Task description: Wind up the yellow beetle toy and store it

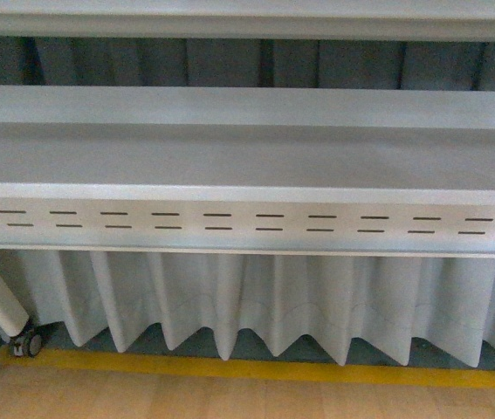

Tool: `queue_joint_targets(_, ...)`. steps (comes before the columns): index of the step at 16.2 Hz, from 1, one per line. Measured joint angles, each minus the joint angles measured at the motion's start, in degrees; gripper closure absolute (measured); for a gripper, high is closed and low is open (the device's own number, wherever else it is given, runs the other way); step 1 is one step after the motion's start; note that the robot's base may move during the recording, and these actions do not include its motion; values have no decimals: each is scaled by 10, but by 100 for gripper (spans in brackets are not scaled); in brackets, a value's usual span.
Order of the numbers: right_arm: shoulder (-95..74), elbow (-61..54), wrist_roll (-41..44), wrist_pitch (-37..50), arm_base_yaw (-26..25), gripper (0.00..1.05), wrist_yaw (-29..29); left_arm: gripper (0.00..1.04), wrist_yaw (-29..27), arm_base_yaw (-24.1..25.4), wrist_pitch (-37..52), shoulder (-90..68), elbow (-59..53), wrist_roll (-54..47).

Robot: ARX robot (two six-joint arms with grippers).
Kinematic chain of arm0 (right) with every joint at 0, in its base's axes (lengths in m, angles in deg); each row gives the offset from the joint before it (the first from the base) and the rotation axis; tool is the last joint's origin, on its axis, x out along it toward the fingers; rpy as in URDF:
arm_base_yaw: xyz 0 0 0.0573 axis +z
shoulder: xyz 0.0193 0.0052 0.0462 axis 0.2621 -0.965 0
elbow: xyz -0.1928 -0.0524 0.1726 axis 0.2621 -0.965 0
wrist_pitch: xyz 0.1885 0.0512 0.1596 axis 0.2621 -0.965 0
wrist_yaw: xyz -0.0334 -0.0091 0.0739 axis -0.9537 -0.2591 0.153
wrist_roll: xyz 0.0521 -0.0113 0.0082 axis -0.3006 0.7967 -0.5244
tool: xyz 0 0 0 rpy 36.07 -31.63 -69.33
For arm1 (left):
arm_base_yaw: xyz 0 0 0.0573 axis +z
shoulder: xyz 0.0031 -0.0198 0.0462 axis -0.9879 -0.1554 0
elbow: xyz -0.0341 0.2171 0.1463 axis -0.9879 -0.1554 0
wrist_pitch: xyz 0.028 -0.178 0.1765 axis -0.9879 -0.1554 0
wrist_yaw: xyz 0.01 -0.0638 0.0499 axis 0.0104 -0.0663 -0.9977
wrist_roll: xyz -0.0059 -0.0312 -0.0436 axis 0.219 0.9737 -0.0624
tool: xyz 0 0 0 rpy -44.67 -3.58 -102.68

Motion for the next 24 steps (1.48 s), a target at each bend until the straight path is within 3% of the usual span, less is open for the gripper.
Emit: queue_joint_targets(24,0,0,0,0,0,7,0,7,0,0,1,0,0,0)
